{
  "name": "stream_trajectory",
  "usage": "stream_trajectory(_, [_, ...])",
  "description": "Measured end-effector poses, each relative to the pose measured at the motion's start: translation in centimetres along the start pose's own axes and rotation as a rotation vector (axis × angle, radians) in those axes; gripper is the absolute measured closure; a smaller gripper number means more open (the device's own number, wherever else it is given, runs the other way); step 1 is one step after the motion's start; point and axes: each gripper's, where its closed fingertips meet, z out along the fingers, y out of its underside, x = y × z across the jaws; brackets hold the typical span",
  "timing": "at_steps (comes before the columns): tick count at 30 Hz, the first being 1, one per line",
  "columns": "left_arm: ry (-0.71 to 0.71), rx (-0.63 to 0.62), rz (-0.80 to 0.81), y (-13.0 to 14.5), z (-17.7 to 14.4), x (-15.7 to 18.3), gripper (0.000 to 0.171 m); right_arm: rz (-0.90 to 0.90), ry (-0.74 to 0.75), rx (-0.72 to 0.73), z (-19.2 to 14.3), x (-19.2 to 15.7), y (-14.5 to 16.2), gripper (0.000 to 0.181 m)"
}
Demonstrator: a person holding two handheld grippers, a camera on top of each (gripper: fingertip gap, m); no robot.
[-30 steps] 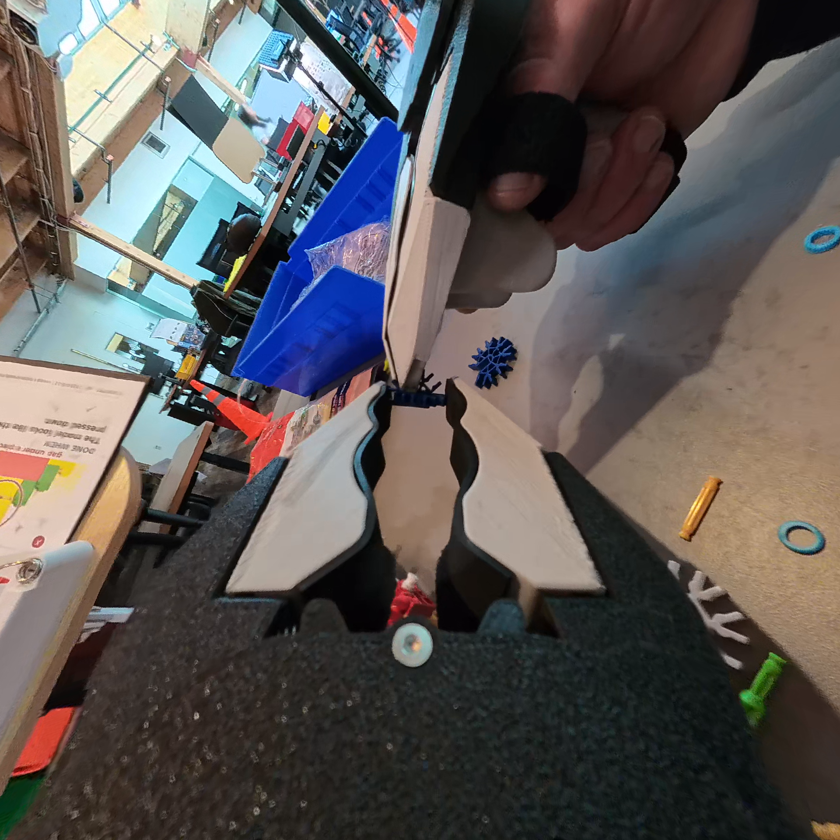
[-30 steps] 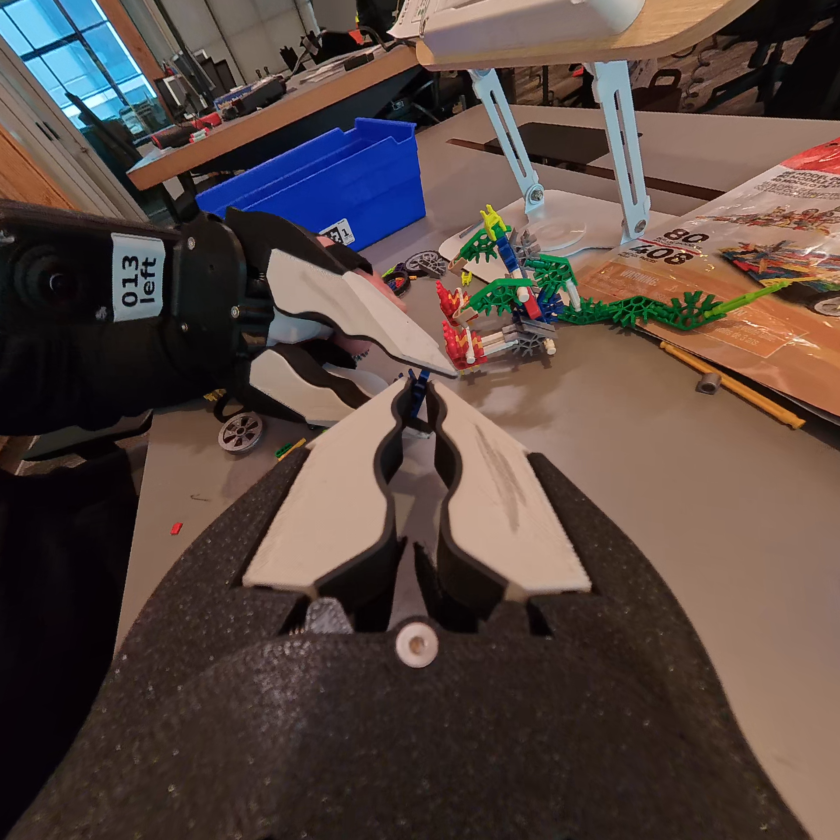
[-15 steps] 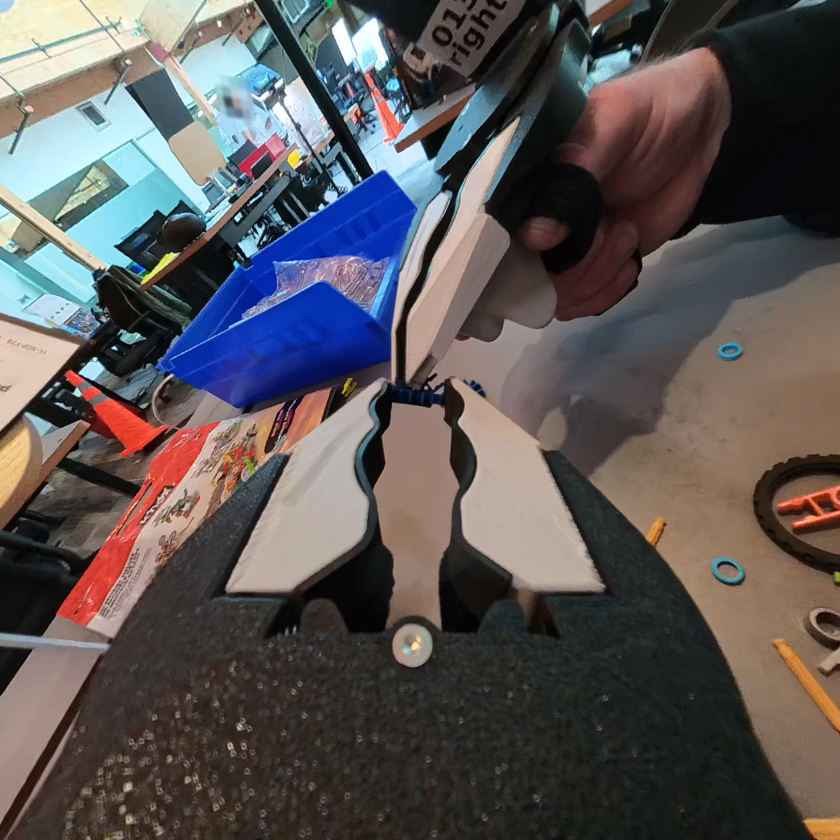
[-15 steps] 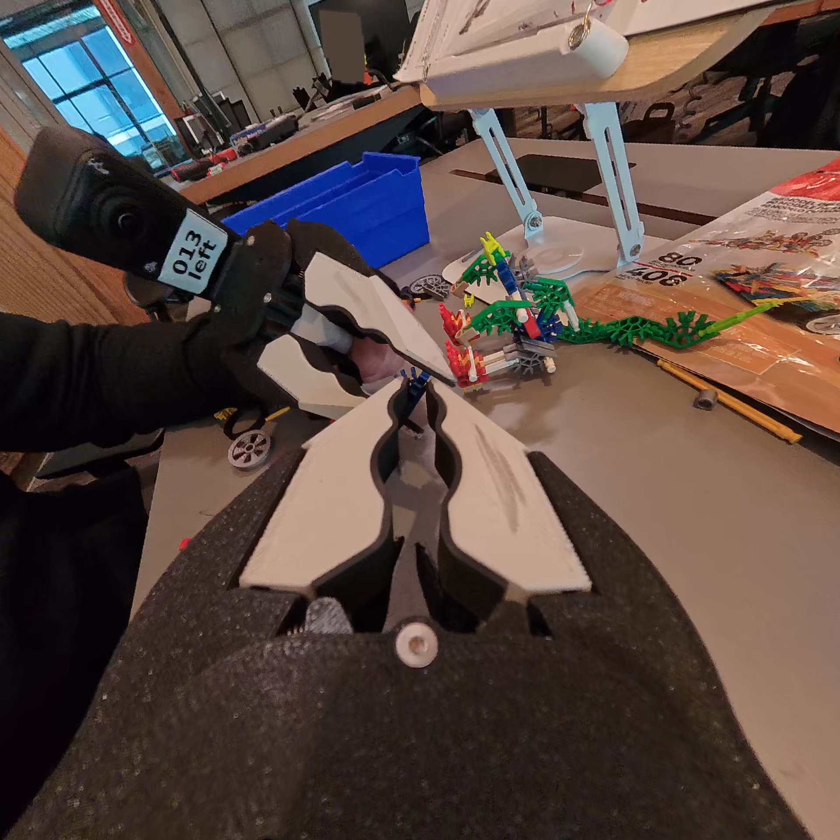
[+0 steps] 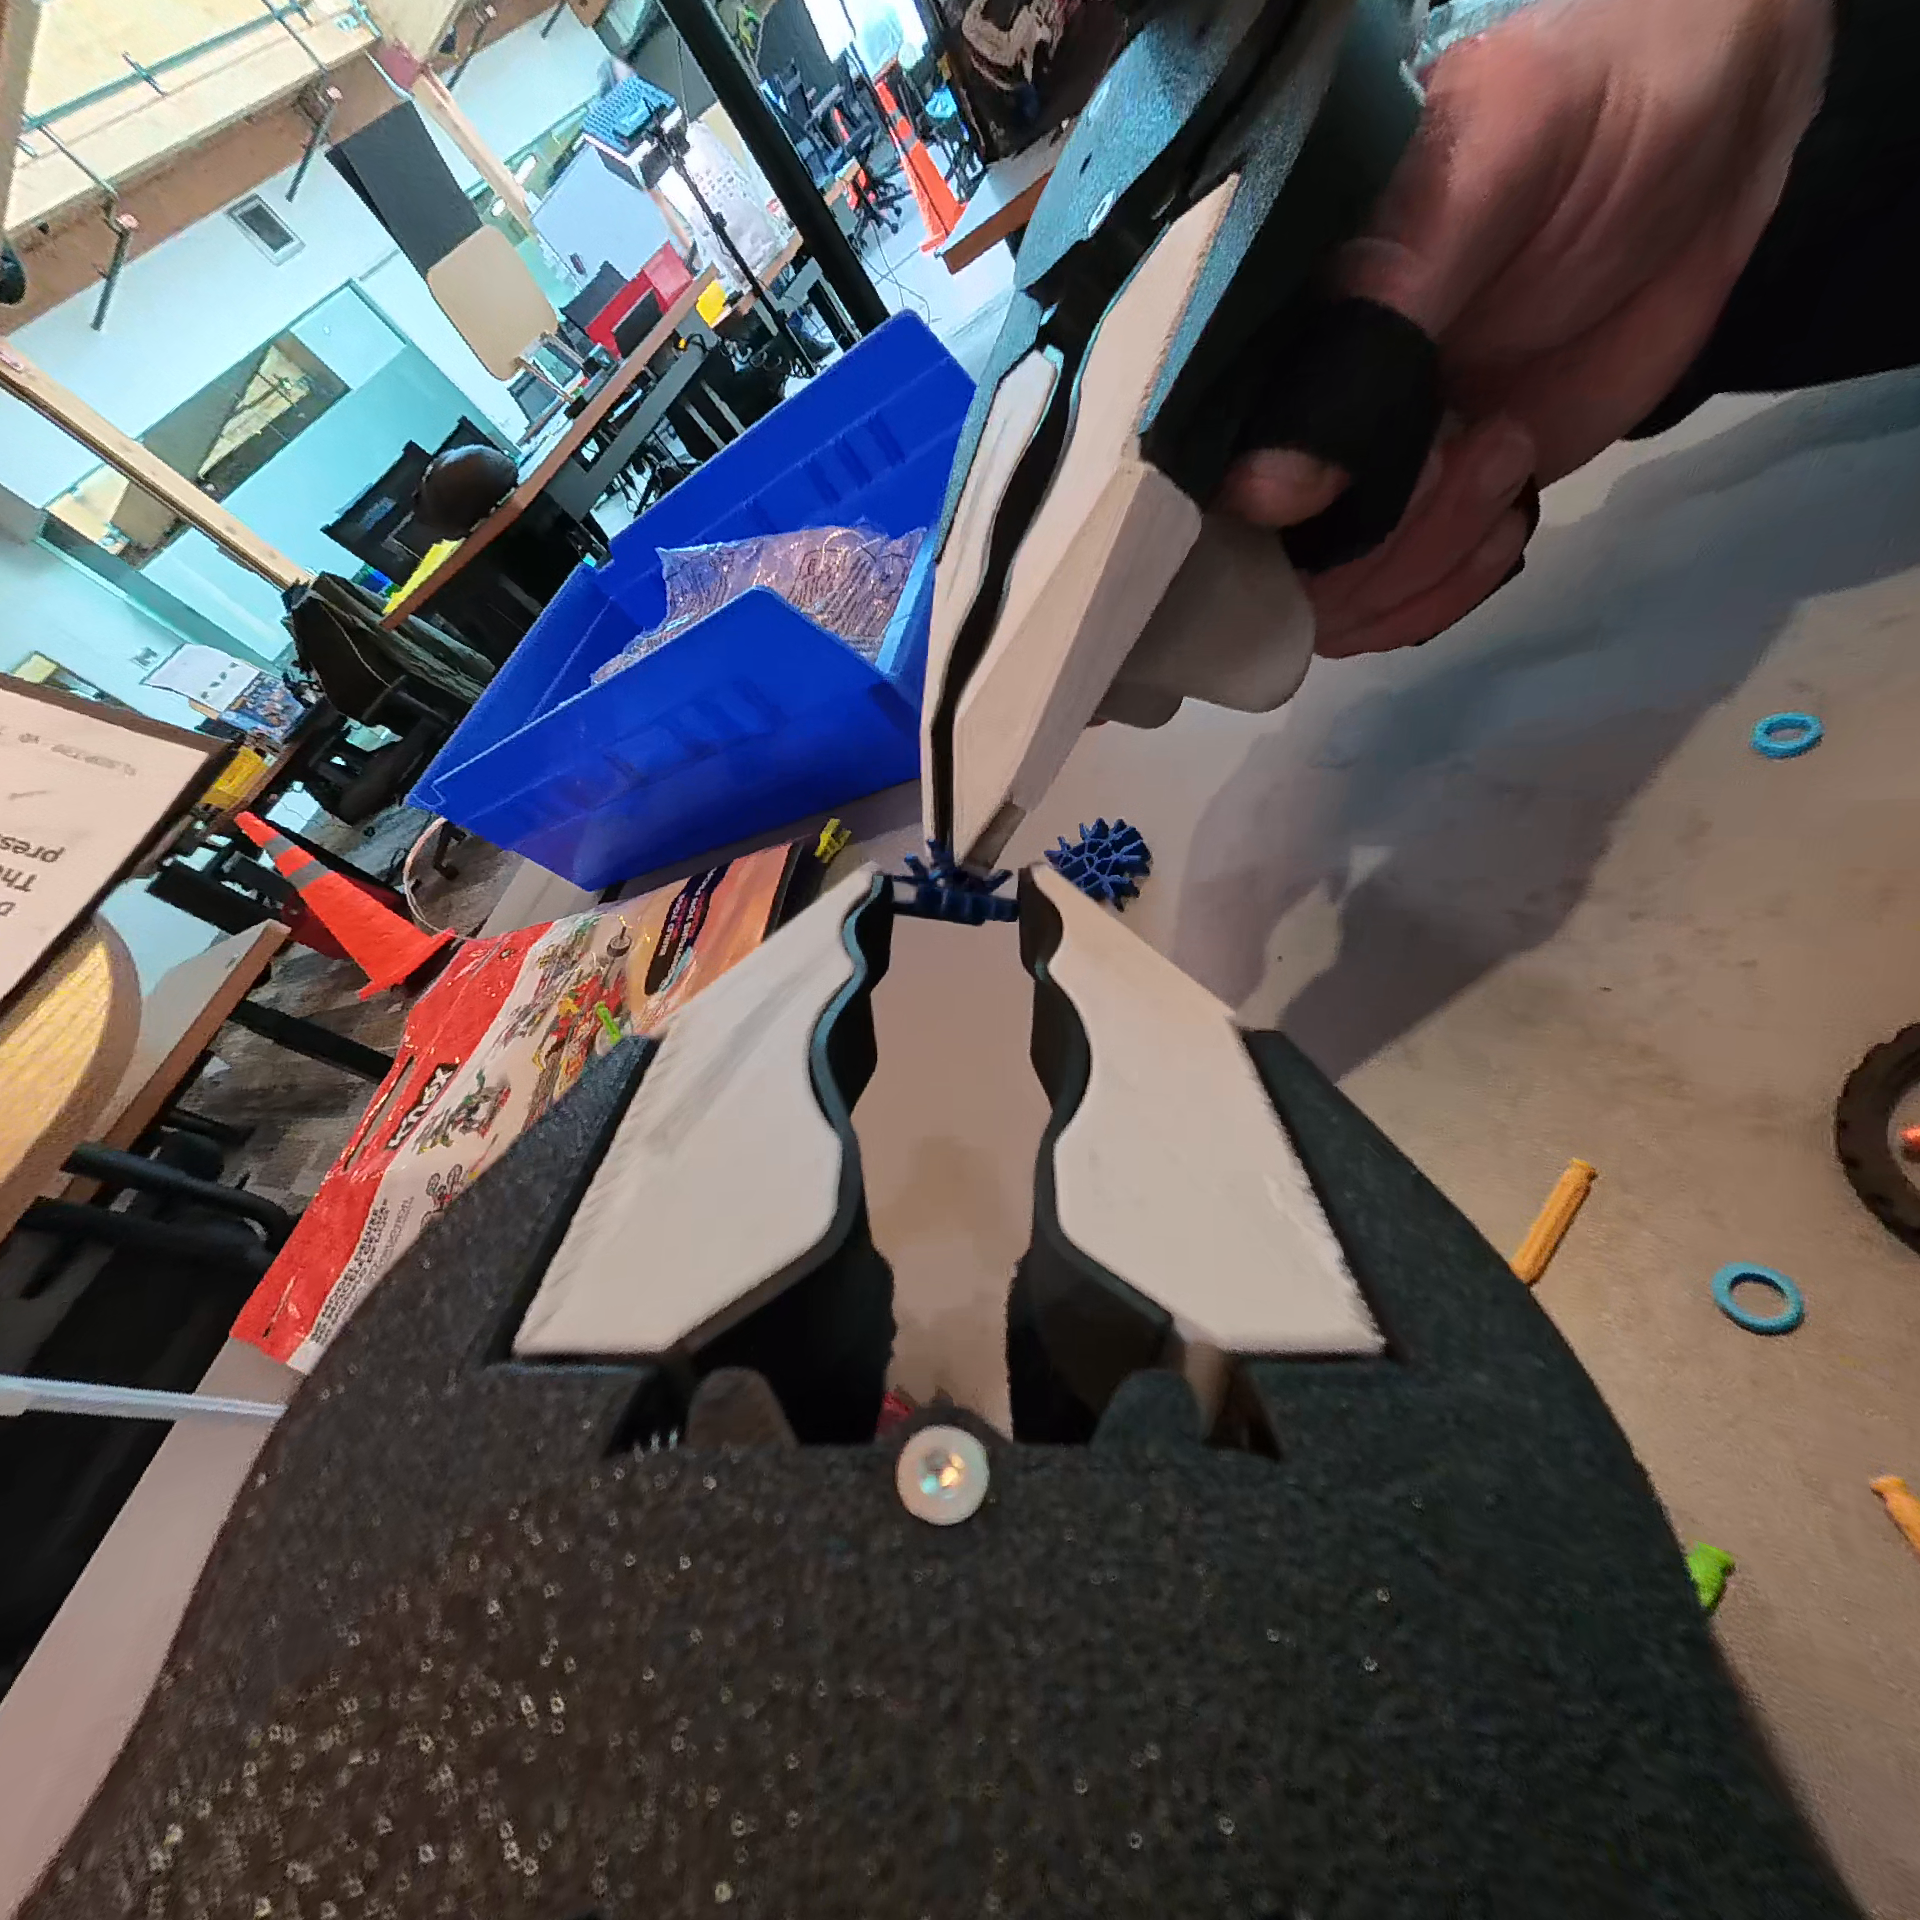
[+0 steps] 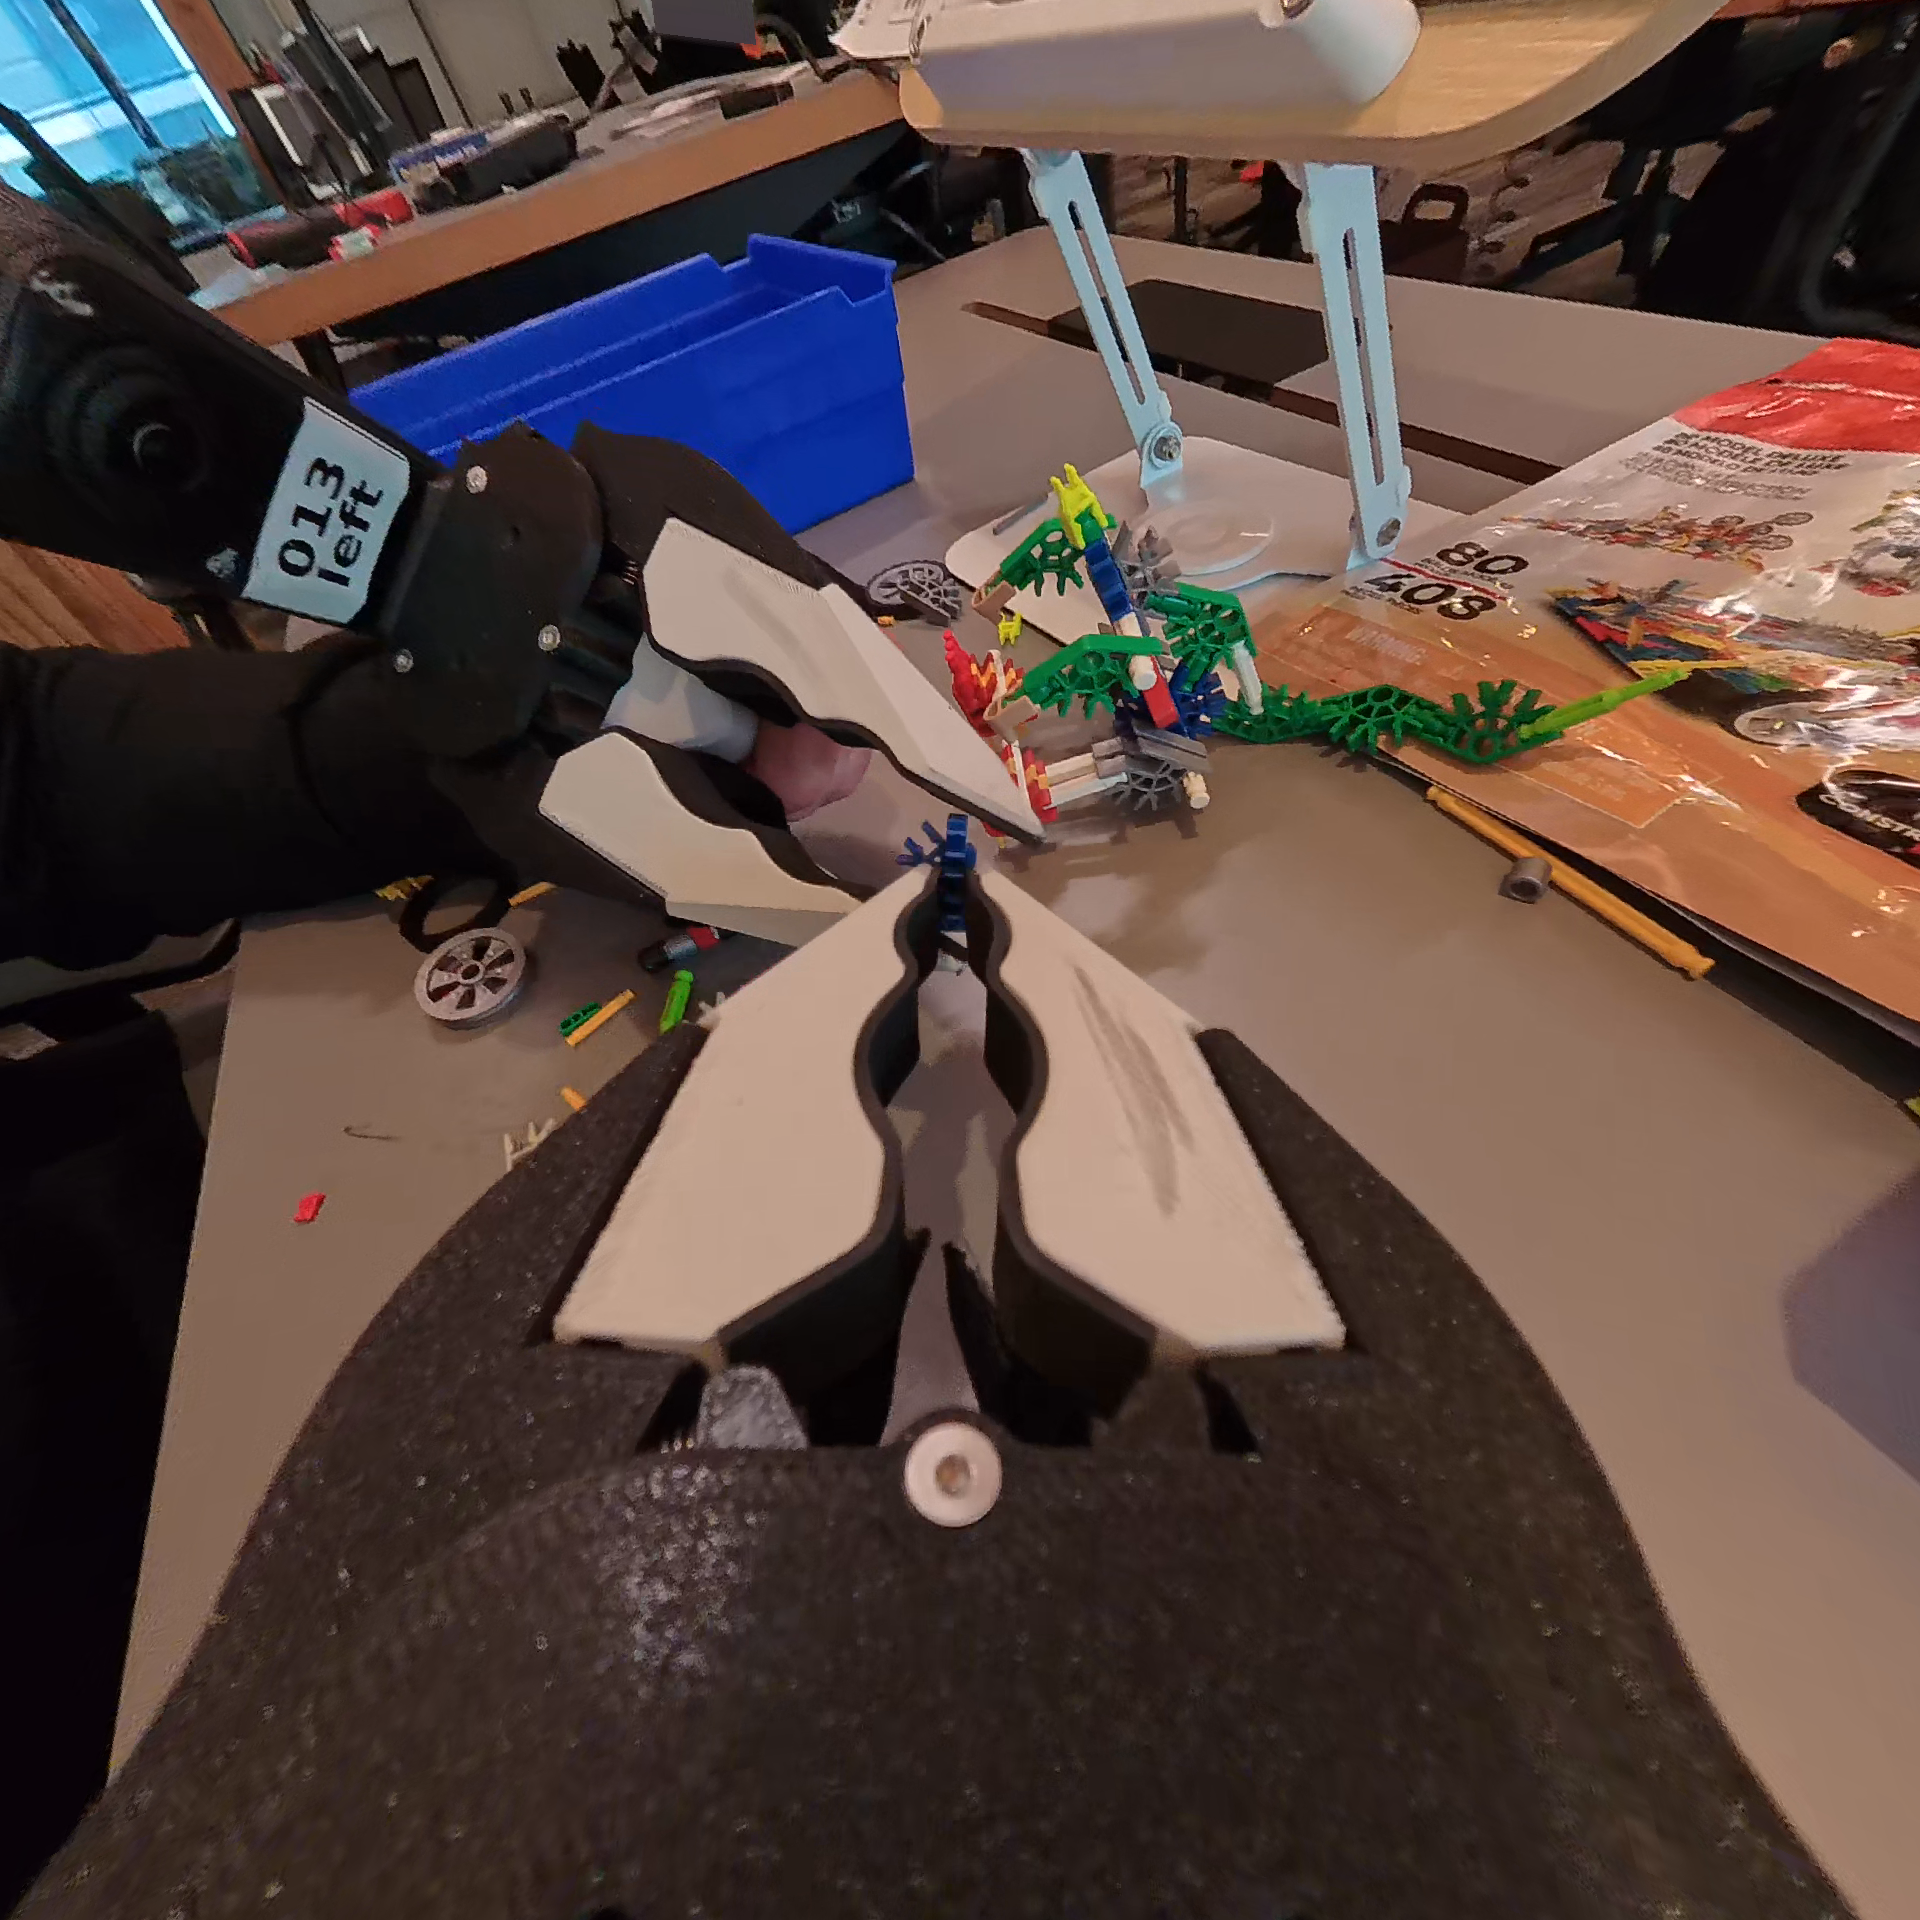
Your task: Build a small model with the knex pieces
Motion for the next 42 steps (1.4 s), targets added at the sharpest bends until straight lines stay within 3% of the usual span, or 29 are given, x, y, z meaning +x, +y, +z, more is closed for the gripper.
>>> stream_trajectory(5, [0.009, -0.023, 0.009, 0.4, -0.1, 0.1, 0.143, -0.044, 0.038, -0.057, 0.0, 0.4, 0.9, 0.179])
stream_trajectory(15, [0.195, -0.199, -0.015, 3.7, 0.6, 3.3, 0.139, -0.13, 0.056, -0.327, 0.2, 0.6, 5.8, 0.178])
stream_trajectory(22, [0.207, -0.274, -0.084, 5.3, 0.5, 3.0, 0.148, -0.17, 0.077, -0.469, 0.4, 1.0, 8.5, 0.178])
stream_trajectory(42, [0.234, -0.331, -0.062, 6.4, 0.8, 4.0, 0.146, -0.16, 0.065, -0.474, 0.5, 0.7, 8.6, 0.172])
